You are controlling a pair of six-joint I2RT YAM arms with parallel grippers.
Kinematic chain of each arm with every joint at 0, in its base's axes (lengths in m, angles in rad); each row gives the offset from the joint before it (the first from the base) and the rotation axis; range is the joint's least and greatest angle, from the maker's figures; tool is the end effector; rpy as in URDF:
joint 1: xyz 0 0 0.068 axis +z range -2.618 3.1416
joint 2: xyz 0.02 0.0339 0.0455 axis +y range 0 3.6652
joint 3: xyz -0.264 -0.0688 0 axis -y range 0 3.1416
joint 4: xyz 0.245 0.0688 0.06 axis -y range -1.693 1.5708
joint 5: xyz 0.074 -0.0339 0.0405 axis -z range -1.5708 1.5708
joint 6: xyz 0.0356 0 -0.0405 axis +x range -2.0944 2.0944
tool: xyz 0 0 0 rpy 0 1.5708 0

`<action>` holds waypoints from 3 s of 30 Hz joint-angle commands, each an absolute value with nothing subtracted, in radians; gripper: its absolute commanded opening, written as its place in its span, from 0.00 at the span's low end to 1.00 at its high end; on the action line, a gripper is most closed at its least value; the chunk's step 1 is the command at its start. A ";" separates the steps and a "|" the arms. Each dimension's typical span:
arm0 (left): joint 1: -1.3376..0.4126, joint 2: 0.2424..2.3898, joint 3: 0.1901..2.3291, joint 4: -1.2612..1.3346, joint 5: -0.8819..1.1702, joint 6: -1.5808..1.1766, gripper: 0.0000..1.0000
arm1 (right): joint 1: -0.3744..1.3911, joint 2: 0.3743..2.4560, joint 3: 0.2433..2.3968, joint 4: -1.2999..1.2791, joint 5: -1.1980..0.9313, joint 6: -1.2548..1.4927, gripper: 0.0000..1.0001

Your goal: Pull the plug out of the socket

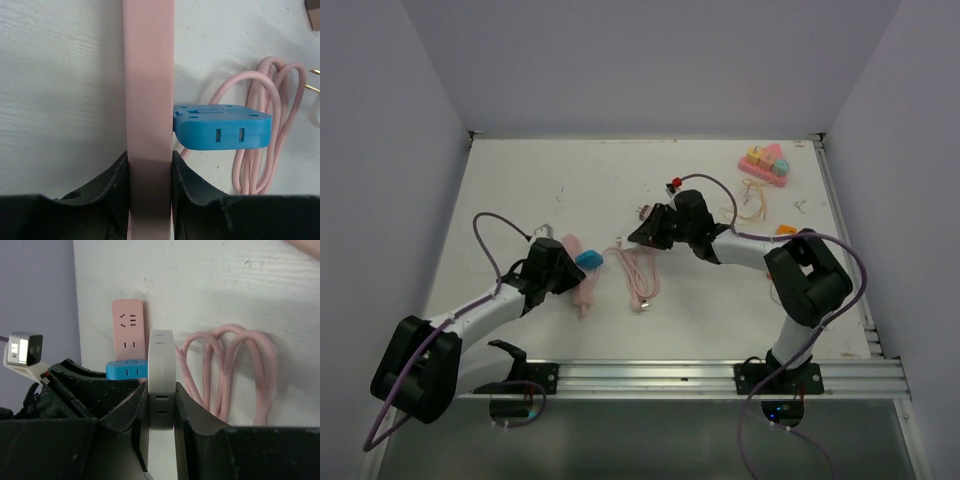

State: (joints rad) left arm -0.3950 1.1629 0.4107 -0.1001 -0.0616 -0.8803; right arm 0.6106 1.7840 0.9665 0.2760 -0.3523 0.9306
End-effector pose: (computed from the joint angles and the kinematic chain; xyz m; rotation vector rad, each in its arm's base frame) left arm 0.1922 -0.0777 0.1498 -0.6249 2.4048 -0.4939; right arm 0.3037 0.2275 0.1785 0.1405 2.3514 1.2225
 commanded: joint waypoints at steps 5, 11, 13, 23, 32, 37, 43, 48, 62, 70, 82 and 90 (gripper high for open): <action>-0.376 1.163 0.376 -0.292 -0.221 -0.874 0.00 | 0.468 1.664 0.841 0.394 -0.408 0.919 0.00; -0.376 1.137 0.376 -0.258 -0.163 -0.848 0.00 | 0.342 1.650 0.779 0.368 -0.396 0.839 0.00; -0.376 1.128 0.374 -0.242 -0.123 -0.847 0.00 | 0.313 1.667 0.782 0.354 -0.394 0.816 0.00; -0.376 1.075 0.376 -0.206 -0.055 -0.798 0.00 | 0.295 1.911 0.902 0.494 -0.440 0.880 0.01; -0.376 1.069 0.353 -0.172 -0.018 -0.787 0.00 | 0.299 1.994 1.011 0.523 -0.459 0.925 0.69; -0.376 1.075 0.357 -0.169 -0.006 -0.781 0.00 | 0.296 1.924 1.002 0.330 -0.348 0.803 0.88; -0.376 1.075 0.356 -0.163 -0.005 -0.778 0.00 | 0.298 1.796 0.983 0.109 -0.132 0.698 0.99; -0.376 1.084 0.354 -0.155 0.021 -0.776 0.00 | 0.317 1.688 0.963 0.025 -0.051 0.640 0.99; -0.376 1.088 0.362 -0.161 0.048 -0.765 0.00 | 0.710 1.655 0.933 0.319 -0.296 0.602 0.94; -0.376 1.091 0.394 -0.186 0.077 -0.698 0.00 | 0.796 1.726 1.012 0.270 -0.360 0.428 0.94; -0.376 1.092 0.370 -0.124 0.133 -0.701 0.00 | 0.808 1.787 1.026 0.273 -0.267 0.724 0.99; -0.376 1.083 0.342 -0.083 0.164 -0.718 0.00 | 0.828 1.828 1.025 0.304 -0.264 0.962 0.99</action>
